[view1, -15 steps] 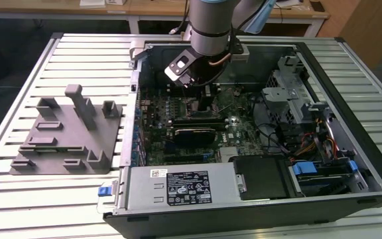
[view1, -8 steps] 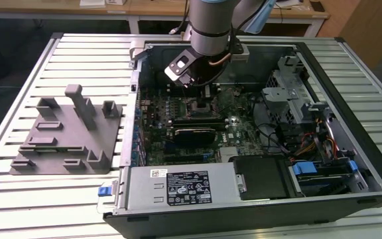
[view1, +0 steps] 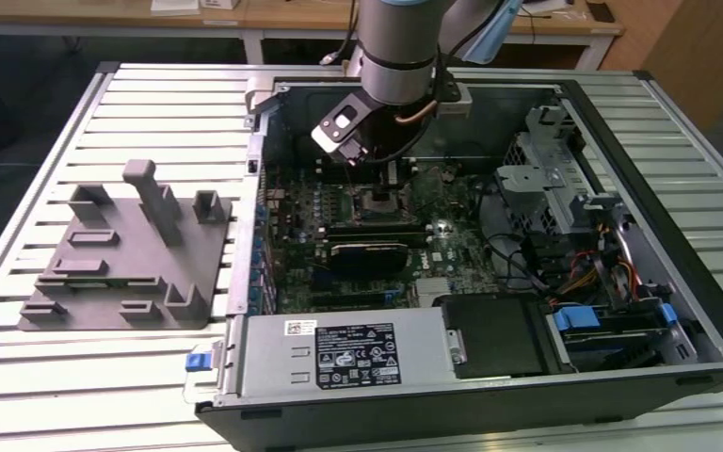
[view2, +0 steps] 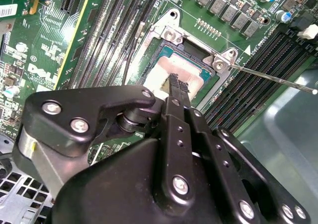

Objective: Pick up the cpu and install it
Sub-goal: 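Place the cpu into insertion slot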

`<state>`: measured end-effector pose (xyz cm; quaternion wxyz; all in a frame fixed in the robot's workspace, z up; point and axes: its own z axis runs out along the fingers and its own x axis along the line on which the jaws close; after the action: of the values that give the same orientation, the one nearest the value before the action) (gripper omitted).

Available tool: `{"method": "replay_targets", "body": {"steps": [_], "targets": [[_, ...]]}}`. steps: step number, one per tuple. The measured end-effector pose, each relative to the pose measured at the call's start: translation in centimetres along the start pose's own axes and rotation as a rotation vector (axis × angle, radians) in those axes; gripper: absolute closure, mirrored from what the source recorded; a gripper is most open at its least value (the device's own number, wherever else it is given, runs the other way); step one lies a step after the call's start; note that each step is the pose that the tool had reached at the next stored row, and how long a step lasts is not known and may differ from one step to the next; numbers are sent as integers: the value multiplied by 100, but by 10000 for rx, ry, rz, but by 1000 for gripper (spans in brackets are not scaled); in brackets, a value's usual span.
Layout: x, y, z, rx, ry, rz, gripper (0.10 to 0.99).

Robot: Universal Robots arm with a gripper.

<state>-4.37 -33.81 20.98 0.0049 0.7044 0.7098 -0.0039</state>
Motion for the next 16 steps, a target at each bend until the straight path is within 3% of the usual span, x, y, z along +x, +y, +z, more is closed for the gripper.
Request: {"method": "replay_targets", "body": {"steps": [5, 16], "targets": [[-5, -2, 16, -155, 8, 2, 980], [-7, -2, 72, -151, 2, 391, 980]]}}
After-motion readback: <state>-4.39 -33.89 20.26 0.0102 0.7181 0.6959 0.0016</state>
